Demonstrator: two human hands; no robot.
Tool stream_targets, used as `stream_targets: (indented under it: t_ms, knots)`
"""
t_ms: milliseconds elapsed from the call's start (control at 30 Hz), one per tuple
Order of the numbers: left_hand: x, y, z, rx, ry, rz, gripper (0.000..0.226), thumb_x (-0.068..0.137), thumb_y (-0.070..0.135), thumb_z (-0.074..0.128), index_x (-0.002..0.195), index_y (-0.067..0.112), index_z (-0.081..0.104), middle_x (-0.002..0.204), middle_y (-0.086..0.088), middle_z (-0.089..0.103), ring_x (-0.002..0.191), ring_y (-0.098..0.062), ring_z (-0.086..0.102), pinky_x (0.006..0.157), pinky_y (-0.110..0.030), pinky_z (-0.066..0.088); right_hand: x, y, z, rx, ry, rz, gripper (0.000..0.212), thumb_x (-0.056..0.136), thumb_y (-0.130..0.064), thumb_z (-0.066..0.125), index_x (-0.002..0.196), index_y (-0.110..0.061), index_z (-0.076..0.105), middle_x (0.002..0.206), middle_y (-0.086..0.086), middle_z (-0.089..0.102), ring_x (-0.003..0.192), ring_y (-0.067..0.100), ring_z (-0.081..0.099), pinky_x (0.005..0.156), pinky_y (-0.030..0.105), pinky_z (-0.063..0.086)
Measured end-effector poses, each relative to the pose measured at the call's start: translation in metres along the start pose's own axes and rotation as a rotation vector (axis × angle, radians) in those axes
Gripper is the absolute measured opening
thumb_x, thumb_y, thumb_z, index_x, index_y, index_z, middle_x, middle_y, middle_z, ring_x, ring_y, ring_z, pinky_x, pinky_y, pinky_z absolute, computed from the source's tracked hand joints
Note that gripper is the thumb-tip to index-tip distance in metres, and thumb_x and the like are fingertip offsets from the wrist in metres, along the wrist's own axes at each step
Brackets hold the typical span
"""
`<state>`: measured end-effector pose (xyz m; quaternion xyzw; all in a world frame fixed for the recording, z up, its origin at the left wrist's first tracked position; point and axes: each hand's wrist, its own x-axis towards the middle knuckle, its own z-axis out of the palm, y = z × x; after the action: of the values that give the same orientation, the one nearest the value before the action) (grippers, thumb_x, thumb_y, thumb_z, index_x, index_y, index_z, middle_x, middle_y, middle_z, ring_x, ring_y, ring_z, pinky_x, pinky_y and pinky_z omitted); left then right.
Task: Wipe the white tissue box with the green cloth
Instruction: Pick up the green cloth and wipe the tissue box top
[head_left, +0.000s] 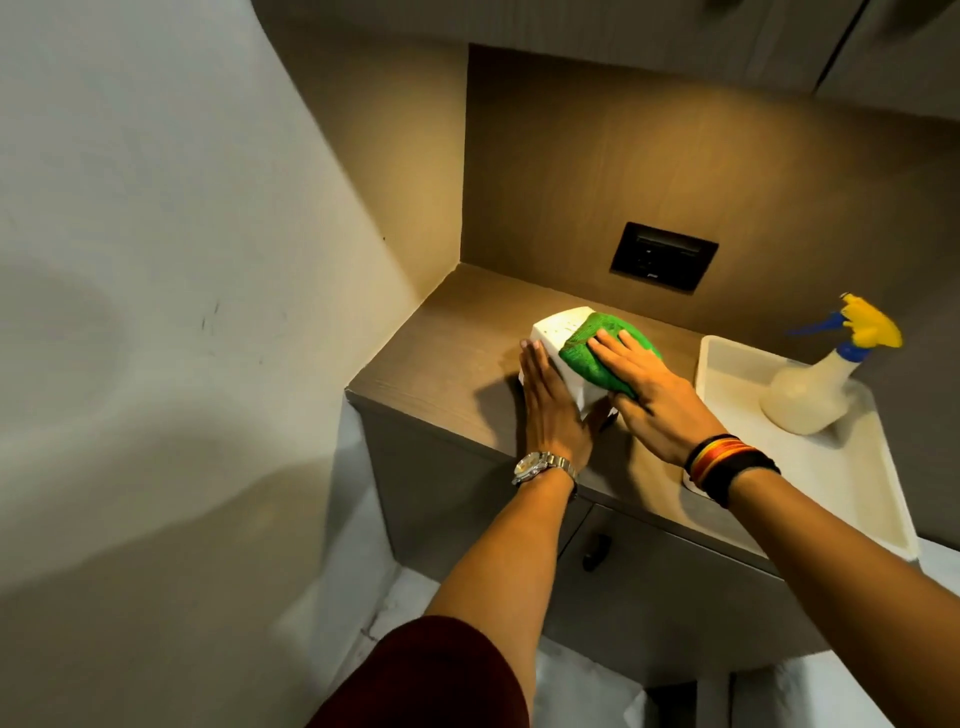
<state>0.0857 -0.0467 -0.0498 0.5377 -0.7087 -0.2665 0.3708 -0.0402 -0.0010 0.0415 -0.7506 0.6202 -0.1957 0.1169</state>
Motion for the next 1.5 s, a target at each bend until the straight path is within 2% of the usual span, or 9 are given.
stream_targets:
  t_ms: [167,267,467,567,833,1000,1100,1367,1500]
  knots:
    - [0.011,-0.012,0.004,0.013,0.05,-0.002,0.125,0.082,0.051,0.075,0.156,0.003,-0.014,0.167,-0.017,-0.009,0.155,-0.029,-0.008,0.126,-0.044,0.003,0.002,0.002,0.0,0.007,0.006,0.002,0.073,0.093,-0.006,0.052,0.154,-0.035,0.023,0.163,-0.009,0.019,0.154,0.017,0.009,0.125,0.048,0.012]
    - [0.017,-0.015,0.001,0.027,0.01,0.018,0.123,0.08,0.036,0.079,0.156,-0.001,-0.011,0.167,-0.021,-0.005,0.155,-0.033,-0.003,0.125,-0.052,0.012,0.005,0.002,-0.001,-0.004,0.0,0.009,0.071,0.093,-0.006,0.051,0.153,-0.034,0.025,0.162,-0.008,0.02,0.153,0.018,0.011,0.124,0.047,0.013]
    - [0.024,-0.007,0.001,-0.033,0.087,-0.022,0.129,0.073,0.064,0.076,0.157,0.002,0.0,0.162,-0.021,0.016,0.148,-0.037,0.021,0.12,-0.046,0.027,0.031,0.005,-0.01,0.06,0.122,0.159,0.057,0.094,-0.01,0.048,0.147,-0.029,0.042,0.158,0.0,0.038,0.148,0.024,0.031,0.121,0.04,0.021]
    - [0.023,-0.012,0.005,-0.03,0.116,-0.015,0.13,0.072,0.069,0.073,0.156,0.005,-0.002,0.162,-0.02,0.016,0.148,-0.037,0.022,0.119,-0.045,0.027,0.064,-0.006,-0.012,-0.003,0.061,0.24,0.052,0.094,-0.016,0.046,0.145,-0.027,0.046,0.157,0.001,0.04,0.146,0.028,0.034,0.121,0.045,0.025]
    - [0.022,-0.025,0.009,0.016,0.047,0.034,0.132,0.075,0.072,0.068,0.156,0.008,-0.014,0.167,-0.019,-0.001,0.155,-0.033,0.001,0.124,-0.042,-0.002,0.072,-0.032,-0.002,0.048,0.027,0.081,0.053,0.092,-0.007,0.047,0.141,-0.025,0.053,0.154,-0.001,0.045,0.148,0.021,0.03,0.121,0.034,0.013]
    - [0.025,-0.022,0.005,-0.002,0.009,0.005,0.135,0.072,0.064,0.077,0.154,0.017,-0.018,0.166,-0.018,0.0,0.153,-0.034,0.006,0.124,-0.047,0.013,0.035,0.006,-0.015,0.139,0.037,0.032,0.051,0.091,-0.004,0.045,0.133,-0.027,0.061,0.147,-0.005,0.052,0.141,0.014,0.039,0.12,0.045,0.03]
    - [0.021,-0.02,0.003,-0.077,0.07,0.024,0.129,0.075,0.065,0.074,0.157,0.008,-0.007,0.165,-0.02,0.005,0.151,-0.038,0.012,0.123,-0.045,0.022,0.046,0.017,-0.022,0.159,0.063,0.125,0.049,0.091,-0.009,0.043,0.133,-0.027,0.062,0.148,-0.004,0.052,0.139,0.018,0.042,0.118,0.046,0.034]
    - [0.023,-0.03,0.012,0.0,0.07,0.041,0.135,0.071,0.073,0.07,0.157,0.008,-0.01,0.166,-0.02,0.007,0.153,-0.035,0.008,0.125,-0.045,0.007,0.078,-0.021,-0.004,-0.023,-0.029,0.041,0.062,0.092,-0.005,0.044,0.15,-0.027,0.037,0.162,-0.004,0.028,0.152,0.019,0.014,0.118,0.033,0.002]
    - [0.025,-0.027,0.009,0.014,0.025,0.025,0.133,0.073,0.072,0.07,0.157,0.006,-0.011,0.166,-0.02,0.003,0.154,-0.034,0.004,0.124,-0.046,0.007,0.039,-0.006,-0.008,-0.005,-0.068,-0.052,0.07,0.09,-0.002,0.045,0.151,-0.035,0.033,0.16,-0.013,0.024,0.149,0.009,0.009,0.12,0.035,0.003]
